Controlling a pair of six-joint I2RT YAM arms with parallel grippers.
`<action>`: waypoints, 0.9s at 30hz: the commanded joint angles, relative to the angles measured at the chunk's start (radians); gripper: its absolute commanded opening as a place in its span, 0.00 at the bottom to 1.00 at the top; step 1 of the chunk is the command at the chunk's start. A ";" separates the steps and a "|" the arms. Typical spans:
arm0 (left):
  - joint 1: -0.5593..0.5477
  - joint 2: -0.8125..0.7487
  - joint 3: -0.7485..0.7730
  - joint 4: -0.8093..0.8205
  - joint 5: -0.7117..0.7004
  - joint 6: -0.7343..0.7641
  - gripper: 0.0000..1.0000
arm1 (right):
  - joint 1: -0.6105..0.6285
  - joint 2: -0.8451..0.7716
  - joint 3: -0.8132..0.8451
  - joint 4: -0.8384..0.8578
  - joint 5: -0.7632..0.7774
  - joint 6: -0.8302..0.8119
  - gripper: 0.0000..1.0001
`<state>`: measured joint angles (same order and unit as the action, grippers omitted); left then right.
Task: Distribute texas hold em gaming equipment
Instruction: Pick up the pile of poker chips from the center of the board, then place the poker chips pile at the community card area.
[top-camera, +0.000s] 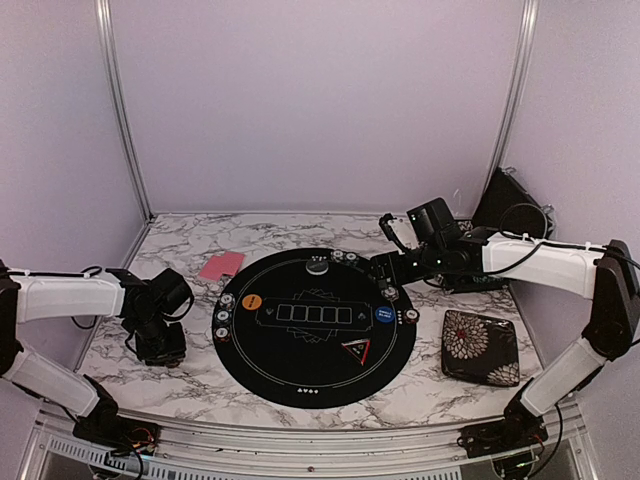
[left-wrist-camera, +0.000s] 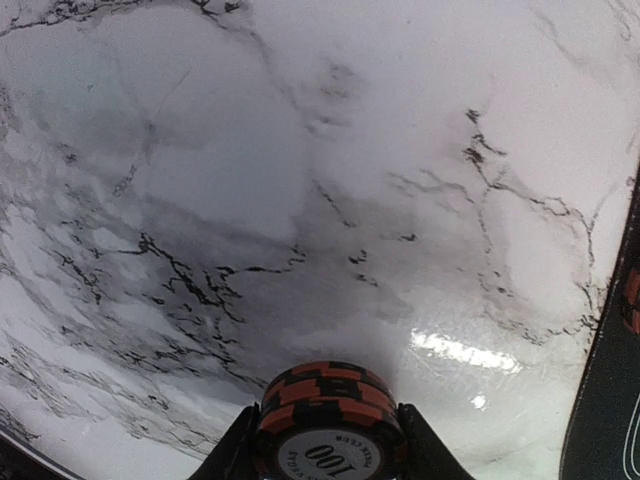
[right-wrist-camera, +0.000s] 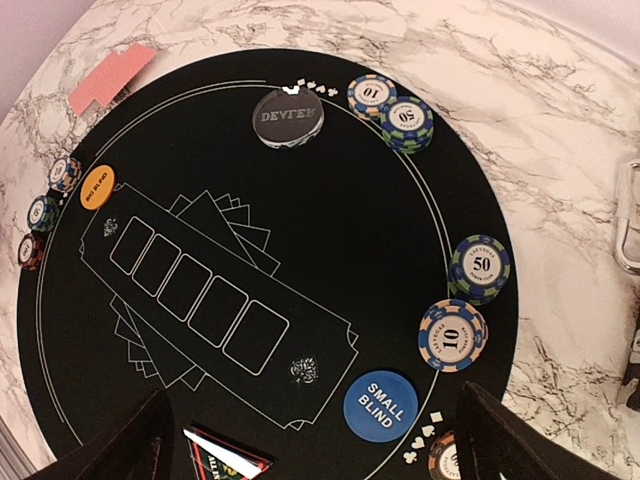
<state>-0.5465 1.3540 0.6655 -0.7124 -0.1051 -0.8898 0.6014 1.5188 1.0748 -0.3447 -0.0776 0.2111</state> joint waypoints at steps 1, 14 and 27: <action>-0.025 0.013 0.062 -0.058 -0.022 0.011 0.35 | -0.009 -0.027 0.008 0.013 0.011 -0.004 0.94; -0.078 0.051 0.193 -0.130 -0.031 0.025 0.34 | -0.010 -0.026 0.004 0.016 0.009 -0.002 0.94; -0.180 0.265 0.492 -0.190 -0.025 0.088 0.34 | -0.009 -0.036 -0.029 0.026 0.027 0.016 0.94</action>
<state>-0.7006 1.5478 1.0595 -0.8501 -0.1173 -0.8440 0.6014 1.5169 1.0557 -0.3401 -0.0696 0.2131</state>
